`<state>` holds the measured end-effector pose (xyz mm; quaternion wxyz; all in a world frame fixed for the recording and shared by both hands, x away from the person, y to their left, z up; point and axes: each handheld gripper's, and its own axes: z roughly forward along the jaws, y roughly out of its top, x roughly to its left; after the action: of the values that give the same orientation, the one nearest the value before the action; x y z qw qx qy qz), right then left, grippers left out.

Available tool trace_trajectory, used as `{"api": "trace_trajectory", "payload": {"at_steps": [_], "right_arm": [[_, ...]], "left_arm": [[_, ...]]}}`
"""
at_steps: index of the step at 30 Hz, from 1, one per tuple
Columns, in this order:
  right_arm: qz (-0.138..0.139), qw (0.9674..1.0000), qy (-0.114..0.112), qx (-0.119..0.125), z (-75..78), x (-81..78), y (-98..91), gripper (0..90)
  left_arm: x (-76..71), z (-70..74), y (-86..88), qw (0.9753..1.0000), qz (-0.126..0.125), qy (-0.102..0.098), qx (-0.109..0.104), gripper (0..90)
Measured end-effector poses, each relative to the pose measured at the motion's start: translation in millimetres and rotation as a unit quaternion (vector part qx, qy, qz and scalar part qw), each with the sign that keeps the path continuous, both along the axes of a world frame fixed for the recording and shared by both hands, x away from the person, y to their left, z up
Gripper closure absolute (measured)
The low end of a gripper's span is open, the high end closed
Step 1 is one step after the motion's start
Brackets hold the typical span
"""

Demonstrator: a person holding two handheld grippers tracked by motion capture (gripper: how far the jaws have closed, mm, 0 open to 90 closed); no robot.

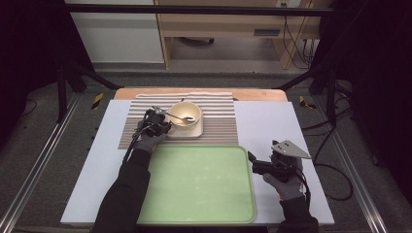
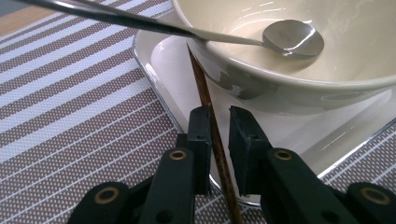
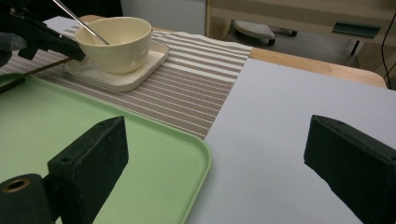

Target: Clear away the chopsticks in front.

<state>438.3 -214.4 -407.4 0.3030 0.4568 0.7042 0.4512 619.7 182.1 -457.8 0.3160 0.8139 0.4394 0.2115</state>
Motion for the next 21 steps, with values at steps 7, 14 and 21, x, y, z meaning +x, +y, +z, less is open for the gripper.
{"api": "trace_trajectory", "payload": {"at_steps": [7,14,21], "right_arm": [[0.000,1.0000,0.002,0.000,-0.1,-0.1,0.6,6.5],[0.001,1.0000,0.000,-0.004,-0.6,0.4,0.6,6.5],[0.002,1.0000,0.001,-0.004,-0.6,0.4,0.8,6.3]], "left_arm": [[0.8,0.6,0.3,0.9998,0.018,0.003,-0.009,82.5],[-1.0,3.2,3.5,0.9987,0.047,0.001,-0.020,85.0],[-7.0,7.2,10.1,0.9980,0.051,0.003,-0.036,85.1]]}}
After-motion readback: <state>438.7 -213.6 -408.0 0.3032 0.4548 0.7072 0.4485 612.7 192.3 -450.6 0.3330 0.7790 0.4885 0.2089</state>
